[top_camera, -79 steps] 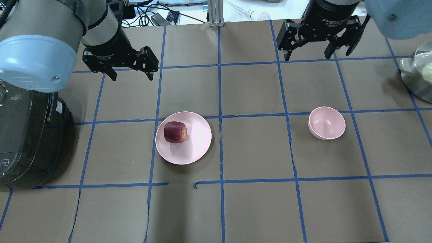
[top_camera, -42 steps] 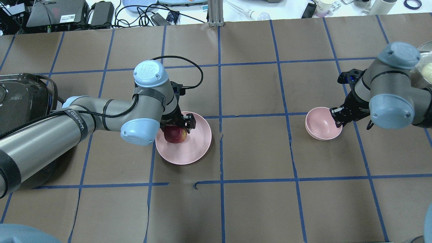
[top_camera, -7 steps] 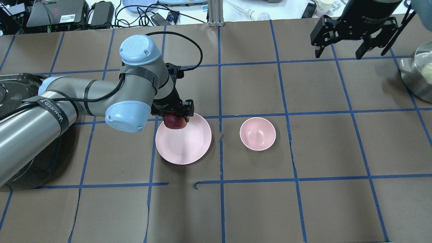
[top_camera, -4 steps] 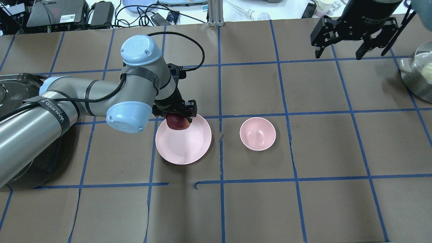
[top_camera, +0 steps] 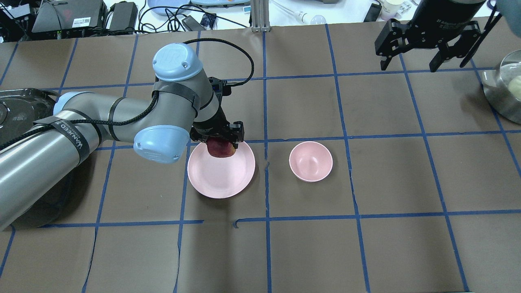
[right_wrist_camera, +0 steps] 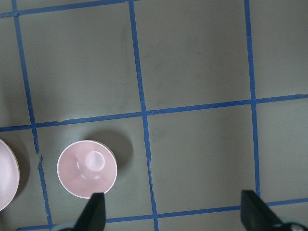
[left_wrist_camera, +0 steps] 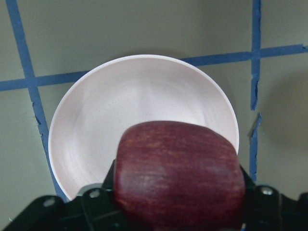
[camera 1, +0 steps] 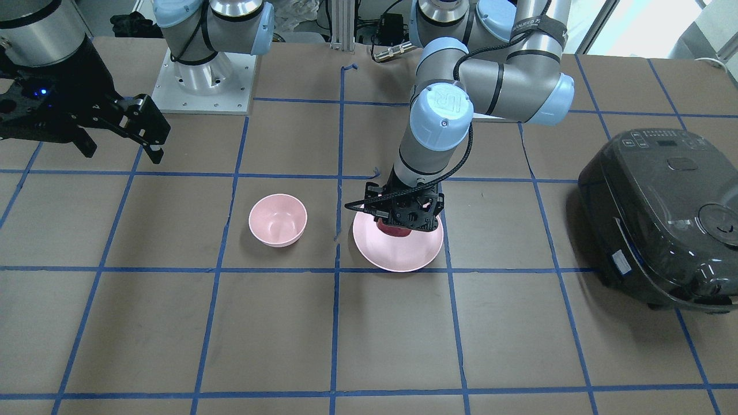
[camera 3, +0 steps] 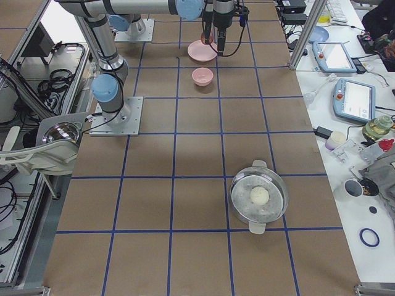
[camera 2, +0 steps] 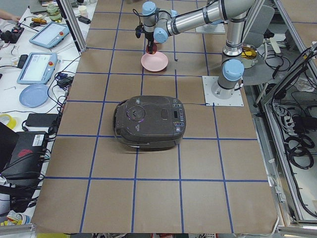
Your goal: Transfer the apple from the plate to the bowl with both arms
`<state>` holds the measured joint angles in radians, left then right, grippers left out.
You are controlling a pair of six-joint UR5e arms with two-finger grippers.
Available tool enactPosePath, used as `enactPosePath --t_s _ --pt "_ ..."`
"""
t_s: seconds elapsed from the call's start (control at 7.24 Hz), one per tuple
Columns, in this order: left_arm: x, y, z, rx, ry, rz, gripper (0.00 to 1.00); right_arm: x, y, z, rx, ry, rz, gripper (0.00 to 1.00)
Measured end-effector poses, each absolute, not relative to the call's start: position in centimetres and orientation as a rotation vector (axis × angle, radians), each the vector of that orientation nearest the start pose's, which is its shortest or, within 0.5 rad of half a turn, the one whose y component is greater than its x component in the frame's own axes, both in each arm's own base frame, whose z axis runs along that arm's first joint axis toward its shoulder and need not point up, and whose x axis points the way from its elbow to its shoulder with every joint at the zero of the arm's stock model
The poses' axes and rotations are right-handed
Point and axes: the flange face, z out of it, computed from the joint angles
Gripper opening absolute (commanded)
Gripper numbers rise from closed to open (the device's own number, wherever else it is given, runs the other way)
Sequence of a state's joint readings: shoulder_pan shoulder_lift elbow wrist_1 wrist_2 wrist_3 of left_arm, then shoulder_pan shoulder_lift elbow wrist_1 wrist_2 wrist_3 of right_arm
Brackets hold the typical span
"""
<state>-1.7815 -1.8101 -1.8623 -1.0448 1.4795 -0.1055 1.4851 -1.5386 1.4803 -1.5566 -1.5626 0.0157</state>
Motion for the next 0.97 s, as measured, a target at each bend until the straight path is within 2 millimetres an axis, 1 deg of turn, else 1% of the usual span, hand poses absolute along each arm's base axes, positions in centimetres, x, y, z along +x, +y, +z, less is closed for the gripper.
enactPosePath --t_s 0.14,0.55,0.97 --pt "-25.2 -49.8 28.0 0.171 3.226 0.016 0.00 9.0 -51.9 51.5 0.159 3.130 -0.069 1.00" --pt "-25.2 -50.3 29.7 0.177 3.218 -0.048 0.00 9.0 -51.9 51.5 0.157 3.131 -0.068 1.00" --pt "-25.4 -50.6 29.8 0.174 3.229 -0.051 0.00 9.0 -51.9 51.5 0.158 3.132 -0.068 1.00"
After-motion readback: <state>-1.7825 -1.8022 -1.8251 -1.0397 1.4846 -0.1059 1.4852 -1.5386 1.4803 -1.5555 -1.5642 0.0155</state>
